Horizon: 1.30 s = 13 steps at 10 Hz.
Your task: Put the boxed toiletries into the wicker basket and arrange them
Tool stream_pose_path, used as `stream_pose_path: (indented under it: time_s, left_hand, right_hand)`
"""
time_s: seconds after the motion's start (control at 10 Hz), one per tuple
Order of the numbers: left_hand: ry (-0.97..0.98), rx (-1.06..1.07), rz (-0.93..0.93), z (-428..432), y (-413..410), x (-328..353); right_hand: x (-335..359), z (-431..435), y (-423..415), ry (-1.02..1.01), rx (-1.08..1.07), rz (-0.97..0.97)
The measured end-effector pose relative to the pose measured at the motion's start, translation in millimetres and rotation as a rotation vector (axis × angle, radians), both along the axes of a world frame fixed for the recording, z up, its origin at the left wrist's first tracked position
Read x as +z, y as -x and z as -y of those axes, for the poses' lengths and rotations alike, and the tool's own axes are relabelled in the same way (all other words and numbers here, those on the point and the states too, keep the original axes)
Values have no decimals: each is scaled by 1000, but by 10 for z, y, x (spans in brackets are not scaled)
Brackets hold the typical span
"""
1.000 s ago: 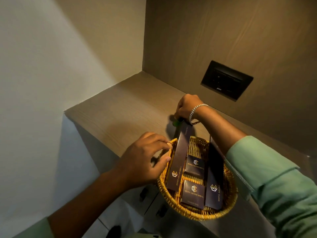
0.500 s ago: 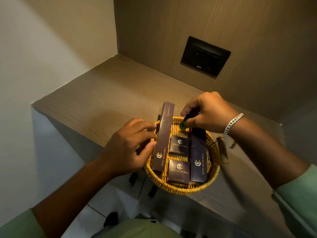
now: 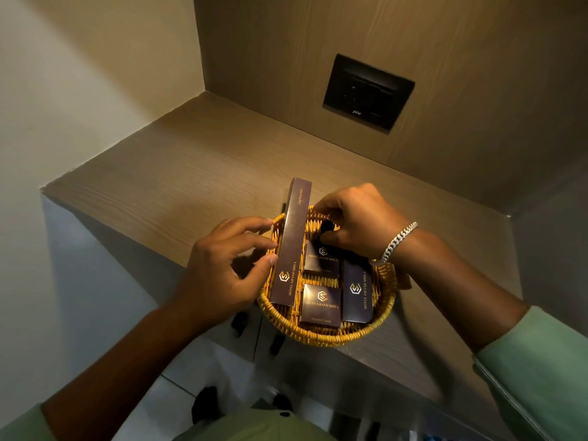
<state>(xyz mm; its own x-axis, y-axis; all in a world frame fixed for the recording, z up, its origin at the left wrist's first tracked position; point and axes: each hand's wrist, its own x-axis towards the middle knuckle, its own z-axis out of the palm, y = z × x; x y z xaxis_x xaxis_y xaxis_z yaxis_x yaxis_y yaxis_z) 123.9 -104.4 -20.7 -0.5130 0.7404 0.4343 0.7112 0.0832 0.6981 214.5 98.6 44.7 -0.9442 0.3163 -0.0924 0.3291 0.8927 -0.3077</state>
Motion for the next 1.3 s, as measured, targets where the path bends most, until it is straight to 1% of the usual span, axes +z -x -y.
stream_pose_path:
  time_s: [0.1, 0.2, 0.3, 0.4, 0.5, 0.6, 0.7, 0.8, 1.0, 1.2, 1.3]
  left_hand:
    - [-30, 111, 163, -63, -41, 72]
    - [-20, 179, 198, -102, 8, 85]
    - [15, 192, 255, -125, 92, 88]
    - [44, 165, 276, -145, 132, 90]
    - [69, 88, 294, -234, 293, 113]
    - [73, 43, 318, -319, 450, 130]
    - [83, -15, 398, -489, 724, 167]
    - [89, -28, 408, -642, 937, 164]
    - [107, 3, 394, -950, 1369, 155]
    - [134, -21, 308, -979, 1452, 239]
    - [153, -40, 120, -833, 1338, 368]
  right_hand:
    - [88, -104, -304, 56, -123, -183]
    - [74, -155, -610, 14, -260, -334]
    - [-87, -129, -1024, -11, -520, -381]
    - [-188, -75, -1142, 78, -623, -356]
    - [-264, 1, -1104, 132, -706, -384]
    - [-291, 38, -993, 133, -771, -410]
    - [-273, 44, -765, 122, -891, -430]
    - [-269, 20, -596, 113, -949, -429]
    - [-289, -5, -177, 103, -1036, -431]
    - [-244, 36, -15, 126, -1076, -445]
    - [-187, 239, -87, 81, -1070, -446]
